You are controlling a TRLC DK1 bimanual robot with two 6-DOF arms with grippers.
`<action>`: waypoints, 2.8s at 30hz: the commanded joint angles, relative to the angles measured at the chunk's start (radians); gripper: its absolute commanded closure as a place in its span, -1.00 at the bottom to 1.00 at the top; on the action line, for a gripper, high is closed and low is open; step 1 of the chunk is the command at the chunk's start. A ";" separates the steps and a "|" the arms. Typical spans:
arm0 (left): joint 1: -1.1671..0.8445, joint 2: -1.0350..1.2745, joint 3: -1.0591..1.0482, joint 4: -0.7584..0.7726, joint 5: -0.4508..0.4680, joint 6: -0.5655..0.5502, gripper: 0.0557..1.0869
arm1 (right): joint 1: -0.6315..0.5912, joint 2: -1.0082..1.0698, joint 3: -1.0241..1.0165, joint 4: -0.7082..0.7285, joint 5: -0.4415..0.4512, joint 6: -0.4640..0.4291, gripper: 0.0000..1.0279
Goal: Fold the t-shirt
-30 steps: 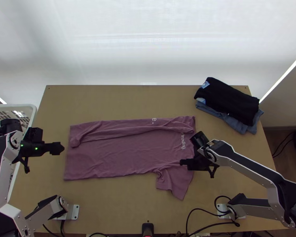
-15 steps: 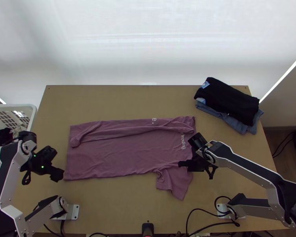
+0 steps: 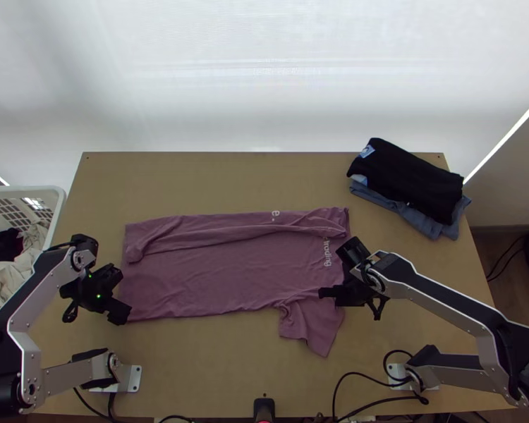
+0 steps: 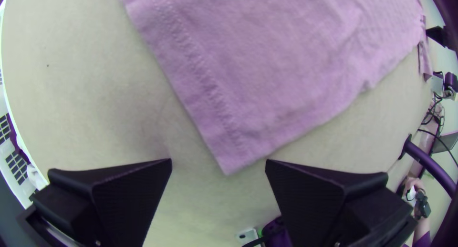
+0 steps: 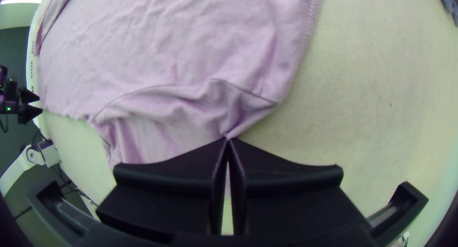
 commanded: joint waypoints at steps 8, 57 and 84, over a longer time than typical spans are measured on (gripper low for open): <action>0.006 0.016 -0.045 0.003 0.048 0.013 0.92 | -0.011 -0.018 -0.026 -0.002 -0.001 -0.009 0.94; 0.039 0.090 0.447 -0.063 0.278 -0.264 0.92 | -0.252 0.052 0.371 -0.091 -0.001 -0.184 0.94; -0.045 0.470 0.786 0.062 0.258 -0.525 0.92 | -0.310 0.542 0.859 -0.057 0.077 -0.217 0.94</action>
